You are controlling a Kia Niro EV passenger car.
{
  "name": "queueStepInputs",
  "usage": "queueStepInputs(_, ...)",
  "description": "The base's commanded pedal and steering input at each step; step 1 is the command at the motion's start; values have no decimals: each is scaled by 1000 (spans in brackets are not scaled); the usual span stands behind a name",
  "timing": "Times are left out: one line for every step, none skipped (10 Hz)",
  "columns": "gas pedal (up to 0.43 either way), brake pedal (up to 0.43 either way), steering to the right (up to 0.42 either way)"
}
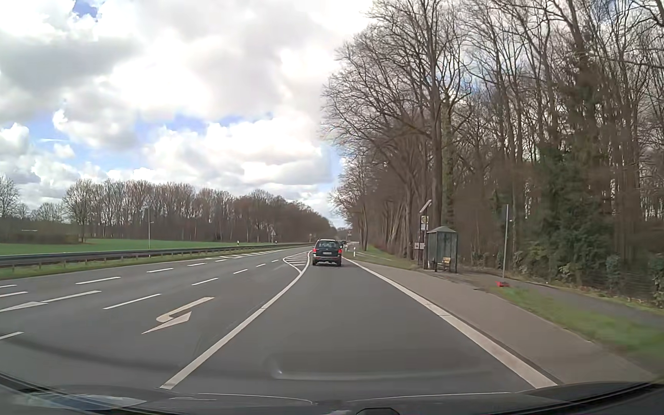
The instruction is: Follow the waypoints while adhering to traffic rules and regulations
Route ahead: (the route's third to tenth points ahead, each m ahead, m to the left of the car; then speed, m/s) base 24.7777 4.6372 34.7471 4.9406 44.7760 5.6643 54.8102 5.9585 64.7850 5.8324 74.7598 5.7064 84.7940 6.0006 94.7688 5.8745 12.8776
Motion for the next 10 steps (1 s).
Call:
queueStepInputs(260,0,-10)
queueStepInputs(260,0,-10)
queueStepInputs(260,0,-10)
queueStepInputs(248,0,-10)
queueStepInputs(240,0,-10)
queueStepInputs(240,0,-10)
queueStepInputs(228,0,-10)
queueStepInputs(228,0,-10)
queueStepInputs(228,0,-10)
queueStepInputs(228,0,-10)
